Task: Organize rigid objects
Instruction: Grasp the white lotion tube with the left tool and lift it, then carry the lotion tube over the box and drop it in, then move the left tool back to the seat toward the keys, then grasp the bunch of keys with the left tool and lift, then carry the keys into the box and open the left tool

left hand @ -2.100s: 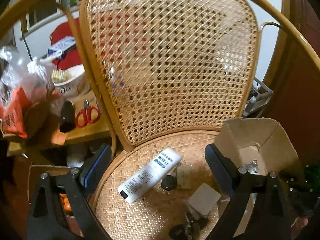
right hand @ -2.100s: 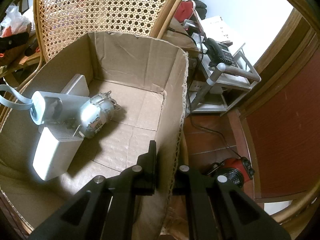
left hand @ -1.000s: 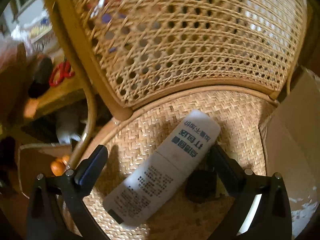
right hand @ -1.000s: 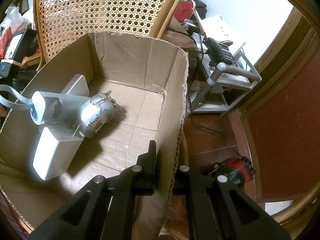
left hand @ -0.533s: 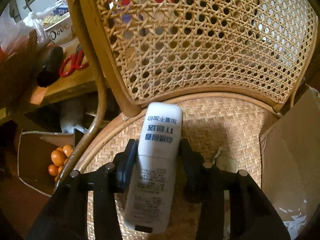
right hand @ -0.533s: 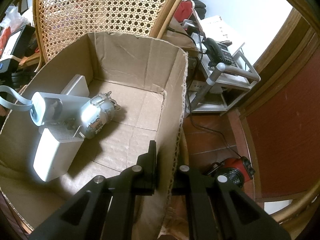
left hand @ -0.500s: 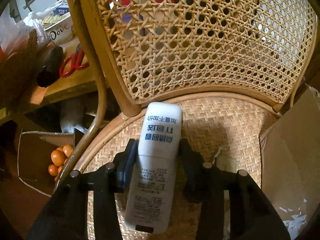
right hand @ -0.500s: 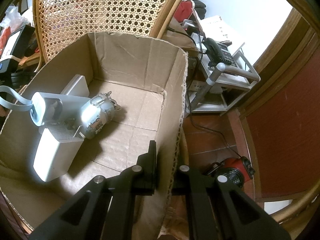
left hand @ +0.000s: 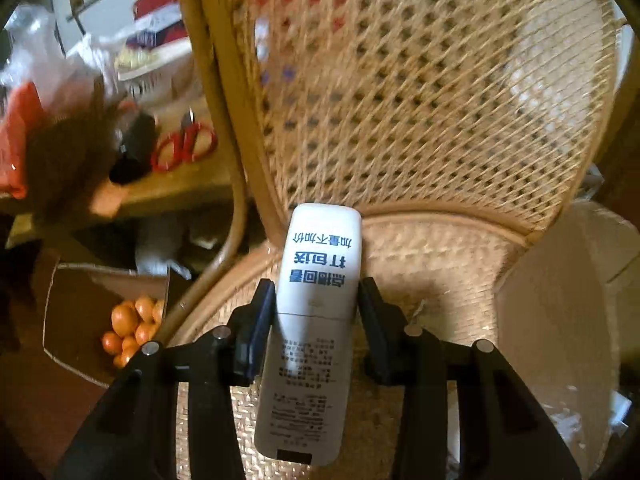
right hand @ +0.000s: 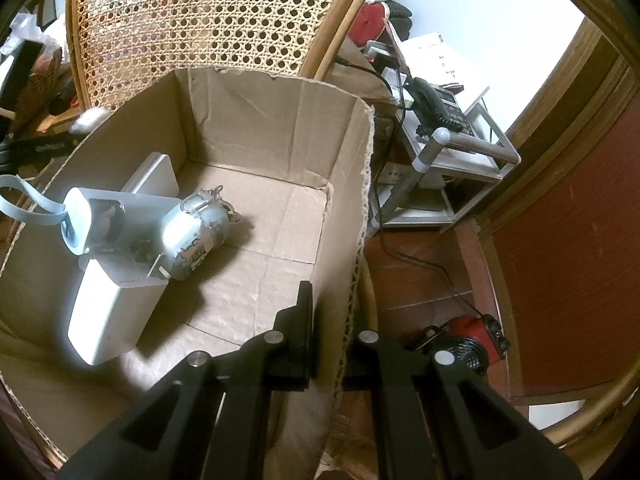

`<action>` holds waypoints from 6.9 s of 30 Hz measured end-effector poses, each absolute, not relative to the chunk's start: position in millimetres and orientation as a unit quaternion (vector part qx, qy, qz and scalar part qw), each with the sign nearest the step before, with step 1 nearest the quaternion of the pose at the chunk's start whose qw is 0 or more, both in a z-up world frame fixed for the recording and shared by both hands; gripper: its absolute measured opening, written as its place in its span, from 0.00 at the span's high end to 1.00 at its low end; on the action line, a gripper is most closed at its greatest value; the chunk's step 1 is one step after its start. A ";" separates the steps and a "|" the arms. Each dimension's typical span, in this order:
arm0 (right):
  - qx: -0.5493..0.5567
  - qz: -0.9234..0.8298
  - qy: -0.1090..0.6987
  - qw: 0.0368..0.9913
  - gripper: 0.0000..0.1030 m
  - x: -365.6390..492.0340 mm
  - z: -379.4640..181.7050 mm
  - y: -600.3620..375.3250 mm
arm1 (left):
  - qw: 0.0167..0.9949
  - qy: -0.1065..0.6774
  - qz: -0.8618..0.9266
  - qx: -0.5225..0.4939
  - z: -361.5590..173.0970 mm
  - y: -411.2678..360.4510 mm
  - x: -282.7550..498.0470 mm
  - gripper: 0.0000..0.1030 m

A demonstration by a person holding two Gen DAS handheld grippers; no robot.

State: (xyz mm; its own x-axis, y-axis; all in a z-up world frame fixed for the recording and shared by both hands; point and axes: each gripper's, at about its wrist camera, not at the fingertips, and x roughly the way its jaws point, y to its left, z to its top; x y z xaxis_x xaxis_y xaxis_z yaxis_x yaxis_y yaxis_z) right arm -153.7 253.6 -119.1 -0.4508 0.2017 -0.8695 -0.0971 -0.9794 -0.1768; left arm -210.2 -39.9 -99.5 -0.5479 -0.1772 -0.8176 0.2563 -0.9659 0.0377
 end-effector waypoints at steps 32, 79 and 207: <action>-0.516 0.850 -0.051 0.090 0.92 -152.9 -119.3 253.9 | -0.092 0.058 -0.948 0.299 33.7 83.7 -118.6 0.60; -0.516 0.851 -0.044 0.091 0.92 -153.8 -118.0 253.0 | -0.020 0.021 -0.929 0.370 -1.9 69.7 -141.3 0.04; -0.517 0.849 -0.047 0.096 0.92 -147.1 -124.7 260.8 | -0.101 -0.068 -0.917 0.380 -6.3 102.8 -71.0 0.87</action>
State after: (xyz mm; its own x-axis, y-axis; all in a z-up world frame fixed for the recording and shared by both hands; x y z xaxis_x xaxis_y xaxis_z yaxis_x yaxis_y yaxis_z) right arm -147.1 260.8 -124.7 -0.4464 0.2126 -0.8692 -0.1148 -0.9769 -0.1801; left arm -71.0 102.8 -6.3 -0.6910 0.1338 -0.7104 -0.2373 -0.9702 0.0482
